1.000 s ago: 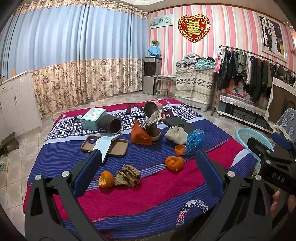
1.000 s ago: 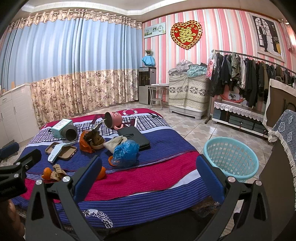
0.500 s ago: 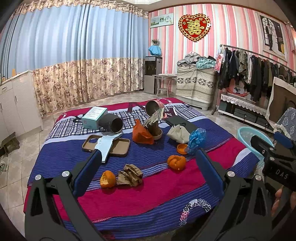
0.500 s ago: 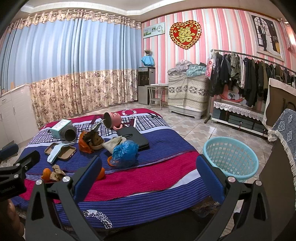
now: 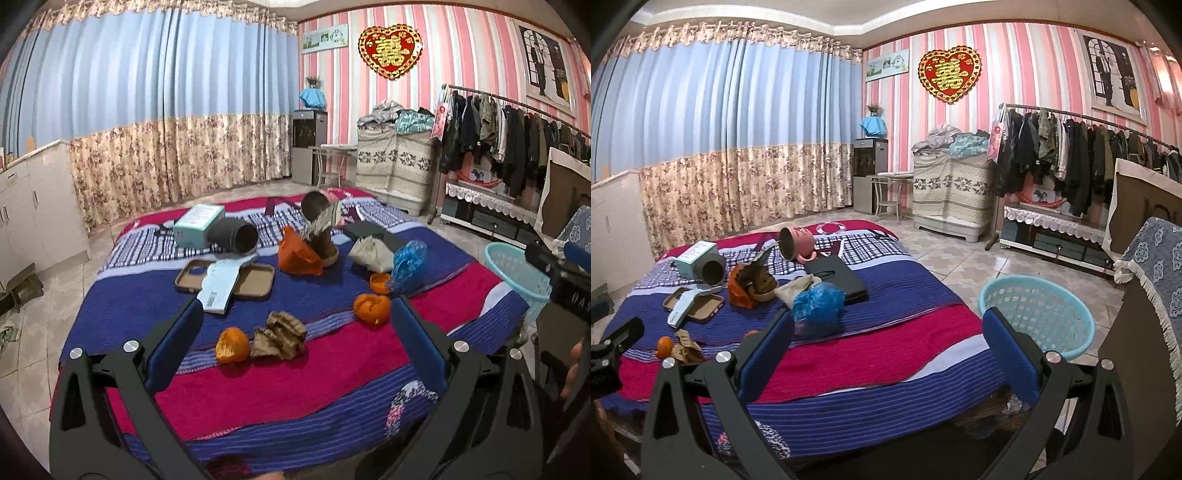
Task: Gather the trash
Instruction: 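Reach both tools to the orange peels and grasp one with each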
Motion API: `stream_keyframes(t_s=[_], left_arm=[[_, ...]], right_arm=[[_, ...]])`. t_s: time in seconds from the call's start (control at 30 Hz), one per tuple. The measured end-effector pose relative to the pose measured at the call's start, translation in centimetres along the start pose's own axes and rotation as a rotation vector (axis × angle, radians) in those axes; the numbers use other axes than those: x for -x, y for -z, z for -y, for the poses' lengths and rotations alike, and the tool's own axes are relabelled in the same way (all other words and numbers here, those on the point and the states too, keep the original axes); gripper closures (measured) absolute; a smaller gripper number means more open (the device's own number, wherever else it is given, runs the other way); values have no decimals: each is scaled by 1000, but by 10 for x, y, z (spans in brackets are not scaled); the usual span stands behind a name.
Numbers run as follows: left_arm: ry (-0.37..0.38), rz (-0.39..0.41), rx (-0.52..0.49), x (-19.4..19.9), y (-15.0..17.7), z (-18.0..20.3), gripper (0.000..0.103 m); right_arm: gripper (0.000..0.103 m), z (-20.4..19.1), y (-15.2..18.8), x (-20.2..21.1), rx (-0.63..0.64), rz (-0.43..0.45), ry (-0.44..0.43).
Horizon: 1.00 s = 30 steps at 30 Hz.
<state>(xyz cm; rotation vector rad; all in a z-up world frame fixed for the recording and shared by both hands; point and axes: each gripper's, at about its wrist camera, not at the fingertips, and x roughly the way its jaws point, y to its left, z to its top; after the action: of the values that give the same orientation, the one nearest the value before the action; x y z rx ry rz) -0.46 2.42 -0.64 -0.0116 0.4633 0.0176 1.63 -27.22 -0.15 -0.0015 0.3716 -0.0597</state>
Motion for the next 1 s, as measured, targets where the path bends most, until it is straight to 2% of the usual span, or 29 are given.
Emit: stream_keyframes(t_s=[0.23,0.43,0.5,0.63,0.73,0.8,0.9,1.0], left_arm=[[-18,-103,33,-35,22,-21,5],[-67,-145,43,-66,29,-51,5],[-78,-171,38,-77,33,-61,5],[-125,-198,30,-92,42,-78,6],[-108,-218,42,-105,46,-88,6],[-66,-248,63,-116,49,-92,11],[8,-269,84,-126,52,-92,23],[79,-274,103,-129,50,-90,43]], right_arm=[[4,-2,7,-20,12,-42,11],[4,-10,14,-46,2,-167,-31],[4,-13,15,-49,-13,-165,-59],[4,-28,15,-57,12,-161,-49],[4,-38,17,-64,35,-179,-81],[4,-48,17,-70,60,-188,-89],[4,-63,20,-78,92,-200,-116],[4,-78,26,-90,118,-247,-154]])
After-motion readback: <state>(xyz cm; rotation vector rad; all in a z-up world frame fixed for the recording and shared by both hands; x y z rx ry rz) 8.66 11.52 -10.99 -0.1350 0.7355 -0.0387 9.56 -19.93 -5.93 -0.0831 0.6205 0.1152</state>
